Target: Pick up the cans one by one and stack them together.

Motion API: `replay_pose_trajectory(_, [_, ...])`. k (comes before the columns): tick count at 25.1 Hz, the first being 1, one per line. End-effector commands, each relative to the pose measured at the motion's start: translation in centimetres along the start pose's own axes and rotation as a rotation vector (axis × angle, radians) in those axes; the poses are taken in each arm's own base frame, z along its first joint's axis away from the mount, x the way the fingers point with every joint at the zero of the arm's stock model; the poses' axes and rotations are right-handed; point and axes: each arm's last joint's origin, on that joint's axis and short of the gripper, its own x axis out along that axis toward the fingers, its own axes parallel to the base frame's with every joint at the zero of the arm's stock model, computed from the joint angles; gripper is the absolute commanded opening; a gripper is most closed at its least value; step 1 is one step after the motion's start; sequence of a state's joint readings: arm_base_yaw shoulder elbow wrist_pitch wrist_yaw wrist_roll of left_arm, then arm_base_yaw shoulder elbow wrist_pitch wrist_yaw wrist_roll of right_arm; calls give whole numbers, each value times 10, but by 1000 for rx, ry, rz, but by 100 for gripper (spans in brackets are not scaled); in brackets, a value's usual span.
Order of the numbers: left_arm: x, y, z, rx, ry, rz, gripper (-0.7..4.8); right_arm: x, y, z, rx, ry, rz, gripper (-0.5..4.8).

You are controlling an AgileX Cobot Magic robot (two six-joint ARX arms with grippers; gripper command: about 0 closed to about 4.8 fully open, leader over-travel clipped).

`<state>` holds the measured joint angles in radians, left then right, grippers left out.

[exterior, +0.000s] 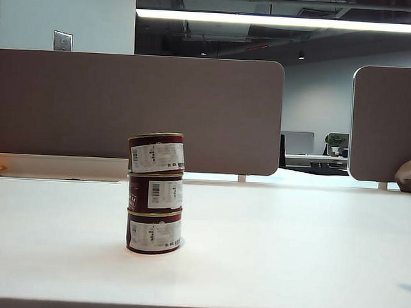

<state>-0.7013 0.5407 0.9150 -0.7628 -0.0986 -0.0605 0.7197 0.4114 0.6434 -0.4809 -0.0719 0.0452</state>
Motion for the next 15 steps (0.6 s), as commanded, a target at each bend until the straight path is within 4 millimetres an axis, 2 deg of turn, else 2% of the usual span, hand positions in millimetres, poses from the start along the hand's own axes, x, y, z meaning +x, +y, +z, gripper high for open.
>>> replay_pose_trajectory(1, [-1, 0, 0, -1, -10, 4, -1, -1, 0, 1, 4, -13, -3, 0])
replay_pose_trajectory(5, [-3, 1, 0, -2, -20, 4, -1, 0, 0, 0, 3, -19, -4, 0])
replay_pose_trajectory(10, [-10, 5, -10, -22, -55, 34, -1, 5, -4, -23, 12, -2, -32, 0])
replay_pose_trajectory(13, [-8, 13, -36, -59, -44, 136, -1, 8, -14, -54, 40, 34, -122, 0])
replay_pose_trajectory(15, [-5, 17, -48, -77, -31, 182, -1, 8, -20, -65, 57, 47, -176, 0])
